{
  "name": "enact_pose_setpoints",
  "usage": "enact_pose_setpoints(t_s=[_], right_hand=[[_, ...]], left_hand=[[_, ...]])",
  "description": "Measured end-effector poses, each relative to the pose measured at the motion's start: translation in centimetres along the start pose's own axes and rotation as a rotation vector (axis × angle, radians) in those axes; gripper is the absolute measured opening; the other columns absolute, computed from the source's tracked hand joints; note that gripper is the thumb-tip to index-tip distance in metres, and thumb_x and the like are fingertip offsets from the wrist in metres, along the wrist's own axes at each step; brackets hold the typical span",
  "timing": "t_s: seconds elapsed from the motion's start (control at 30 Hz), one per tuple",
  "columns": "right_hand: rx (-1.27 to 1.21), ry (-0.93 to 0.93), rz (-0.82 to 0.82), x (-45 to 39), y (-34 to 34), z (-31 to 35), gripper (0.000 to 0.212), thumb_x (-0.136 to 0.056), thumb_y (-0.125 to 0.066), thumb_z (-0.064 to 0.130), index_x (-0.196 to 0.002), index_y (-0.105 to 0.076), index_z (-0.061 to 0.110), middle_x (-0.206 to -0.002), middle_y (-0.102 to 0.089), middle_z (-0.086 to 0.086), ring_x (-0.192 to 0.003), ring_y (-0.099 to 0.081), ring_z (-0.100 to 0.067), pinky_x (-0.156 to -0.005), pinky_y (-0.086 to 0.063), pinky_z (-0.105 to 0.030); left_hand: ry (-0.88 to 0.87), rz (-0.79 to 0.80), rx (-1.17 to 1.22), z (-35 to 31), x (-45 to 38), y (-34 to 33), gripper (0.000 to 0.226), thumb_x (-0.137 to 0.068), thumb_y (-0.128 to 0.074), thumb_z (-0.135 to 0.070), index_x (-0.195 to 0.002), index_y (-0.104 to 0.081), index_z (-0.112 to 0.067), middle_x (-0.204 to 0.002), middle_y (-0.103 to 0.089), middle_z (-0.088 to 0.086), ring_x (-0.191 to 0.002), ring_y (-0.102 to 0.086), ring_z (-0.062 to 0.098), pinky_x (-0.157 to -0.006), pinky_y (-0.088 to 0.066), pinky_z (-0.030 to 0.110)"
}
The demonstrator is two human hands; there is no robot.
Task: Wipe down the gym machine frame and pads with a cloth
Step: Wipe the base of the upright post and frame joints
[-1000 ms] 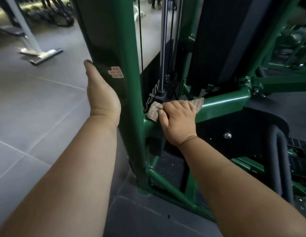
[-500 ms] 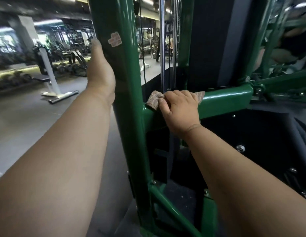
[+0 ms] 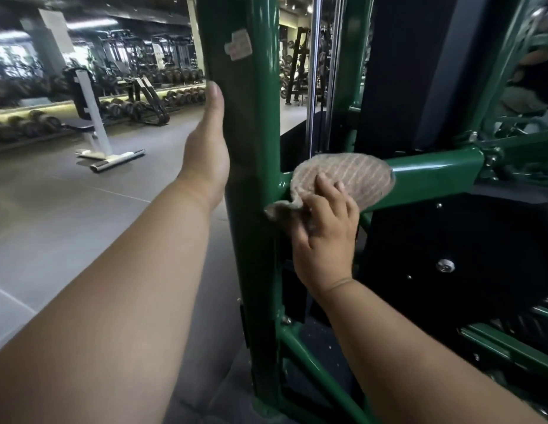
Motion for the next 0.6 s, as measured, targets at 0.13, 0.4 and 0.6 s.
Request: enact_pose_setpoints(t_s=[0.13,0.4,0.6], right_hand=[[-0.131,-0.09,-0.013,2.4,-0.1,0.2,0.021,-0.093,-0.073,0.021,-0.113,-0.078,0.023,-0.145,-0.055,-0.002,-0.133,-0.047,-0.025,-0.117,-0.032,-0.026],[-0.665,-0.648,0.176,6.1,-3.4,-1.7,0.012,-0.098,-0.073,0.015,-0.095,-0.067,0.025,-0.09,-0.071,0.01,-0.082,-0.068,-0.002,-0.076,-0.053,-0.018],[-0.705,-0.749,0.346,6.5,-7.8,-1.9,0.036,-0.088,-0.083,0.035,-0.115,-0.062,0.023,-0.113,-0.074,0.005,-0.105,-0.072,-0.007,-0.095,-0.057,-0.029]], left_hand=[[-0.046,-0.03,-0.018,-0.3,-0.3,-0.2,0.093,-0.075,-0.044,-0.099,-0.146,-0.059,-0.041,-0.146,-0.062,-0.02,-0.14,-0.054,0.01,-0.122,-0.037,0.048],[-0.054,-0.083,-0.099,-0.7,0.4,-0.2,0.091,-0.084,-0.034,-0.094,-0.153,-0.052,-0.037,-0.156,-0.052,-0.017,-0.146,-0.045,0.01,-0.126,-0.031,0.048],[-0.057,-0.09,-0.153,-1.1,0.7,-0.3,0.087,-0.089,-0.027,-0.09,-0.156,-0.046,-0.039,-0.161,-0.046,-0.014,-0.15,-0.04,0.013,-0.127,-0.027,0.052]])
Point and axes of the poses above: each hand's wrist, its own x-axis away from the middle knuckle, its own y-axis out of the back of the hand, z = x × y, the point moved 8 cm from there along -x, towards the middle knuckle
